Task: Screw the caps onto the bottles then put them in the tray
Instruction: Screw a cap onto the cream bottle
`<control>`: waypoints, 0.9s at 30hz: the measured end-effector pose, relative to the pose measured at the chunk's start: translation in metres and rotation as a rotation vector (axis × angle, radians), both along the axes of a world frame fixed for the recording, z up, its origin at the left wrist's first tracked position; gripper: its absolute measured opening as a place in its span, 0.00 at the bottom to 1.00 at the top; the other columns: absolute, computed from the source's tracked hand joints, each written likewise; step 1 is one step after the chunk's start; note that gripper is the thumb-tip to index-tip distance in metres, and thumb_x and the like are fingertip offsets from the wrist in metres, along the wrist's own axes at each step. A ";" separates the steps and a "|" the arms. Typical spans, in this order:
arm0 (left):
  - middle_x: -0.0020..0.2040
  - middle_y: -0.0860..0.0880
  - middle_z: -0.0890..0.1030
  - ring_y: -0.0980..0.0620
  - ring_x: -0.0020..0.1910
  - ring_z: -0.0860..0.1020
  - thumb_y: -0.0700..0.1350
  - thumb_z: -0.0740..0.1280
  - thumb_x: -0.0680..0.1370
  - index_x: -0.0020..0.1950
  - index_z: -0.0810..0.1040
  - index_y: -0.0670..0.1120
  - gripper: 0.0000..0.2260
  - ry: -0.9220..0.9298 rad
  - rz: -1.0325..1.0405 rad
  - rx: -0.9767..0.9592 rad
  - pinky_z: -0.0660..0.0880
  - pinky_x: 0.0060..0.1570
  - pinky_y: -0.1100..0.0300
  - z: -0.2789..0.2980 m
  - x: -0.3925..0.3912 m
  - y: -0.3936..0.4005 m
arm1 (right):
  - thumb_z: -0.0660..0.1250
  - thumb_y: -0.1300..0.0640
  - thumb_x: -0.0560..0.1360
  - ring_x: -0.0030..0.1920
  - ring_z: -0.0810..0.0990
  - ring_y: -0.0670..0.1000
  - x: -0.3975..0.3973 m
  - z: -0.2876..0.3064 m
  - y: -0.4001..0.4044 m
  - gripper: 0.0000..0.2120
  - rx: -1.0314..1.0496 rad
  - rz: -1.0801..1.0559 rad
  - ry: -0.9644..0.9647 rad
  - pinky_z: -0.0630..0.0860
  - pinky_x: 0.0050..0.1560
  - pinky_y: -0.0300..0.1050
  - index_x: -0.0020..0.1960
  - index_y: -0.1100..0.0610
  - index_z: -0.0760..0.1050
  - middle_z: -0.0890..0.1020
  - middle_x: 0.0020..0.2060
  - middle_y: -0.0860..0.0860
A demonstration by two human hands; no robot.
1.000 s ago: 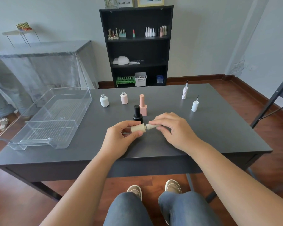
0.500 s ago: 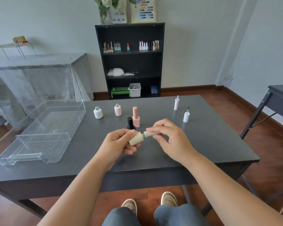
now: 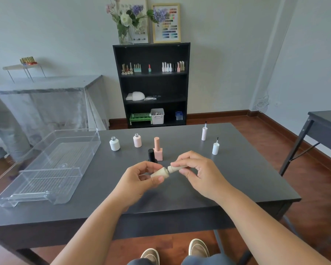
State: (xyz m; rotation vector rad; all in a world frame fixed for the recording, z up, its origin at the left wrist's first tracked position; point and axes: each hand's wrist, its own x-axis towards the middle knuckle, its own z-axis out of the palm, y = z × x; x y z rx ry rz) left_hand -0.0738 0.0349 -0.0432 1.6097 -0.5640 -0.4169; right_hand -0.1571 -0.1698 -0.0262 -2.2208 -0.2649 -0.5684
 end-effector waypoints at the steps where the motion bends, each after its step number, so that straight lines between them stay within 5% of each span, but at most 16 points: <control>1: 0.46 0.49 0.84 0.53 0.41 0.80 0.47 0.76 0.70 0.51 0.84 0.50 0.11 0.018 -0.024 -0.012 0.78 0.45 0.61 0.001 -0.001 0.001 | 0.67 0.70 0.75 0.51 0.78 0.46 -0.001 0.001 -0.001 0.14 0.003 0.008 -0.001 0.74 0.54 0.37 0.54 0.56 0.83 0.80 0.50 0.46; 10: 0.44 0.48 0.84 0.54 0.42 0.79 0.49 0.75 0.69 0.50 0.85 0.50 0.11 0.037 -0.033 -0.058 0.79 0.46 0.61 0.004 -0.001 0.000 | 0.66 0.69 0.75 0.49 0.79 0.47 0.001 0.005 -0.001 0.13 -0.040 0.009 -0.026 0.76 0.51 0.44 0.54 0.56 0.83 0.80 0.49 0.47; 16: 0.46 0.48 0.86 0.54 0.44 0.81 0.45 0.74 0.71 0.50 0.85 0.47 0.09 0.048 0.048 -0.087 0.80 0.47 0.61 0.003 -0.002 0.001 | 0.68 0.70 0.74 0.50 0.80 0.47 0.001 -0.001 0.004 0.13 -0.069 -0.027 -0.147 0.76 0.53 0.37 0.55 0.58 0.83 0.81 0.49 0.49; 27: 0.43 0.40 0.84 0.54 0.33 0.79 0.55 0.66 0.74 0.51 0.84 0.42 0.18 0.205 -0.015 -0.081 0.77 0.33 0.65 0.006 -0.003 0.010 | 0.68 0.73 0.73 0.51 0.80 0.45 -0.002 -0.010 0.016 0.13 -0.031 -0.039 -0.281 0.76 0.55 0.38 0.52 0.60 0.83 0.83 0.49 0.51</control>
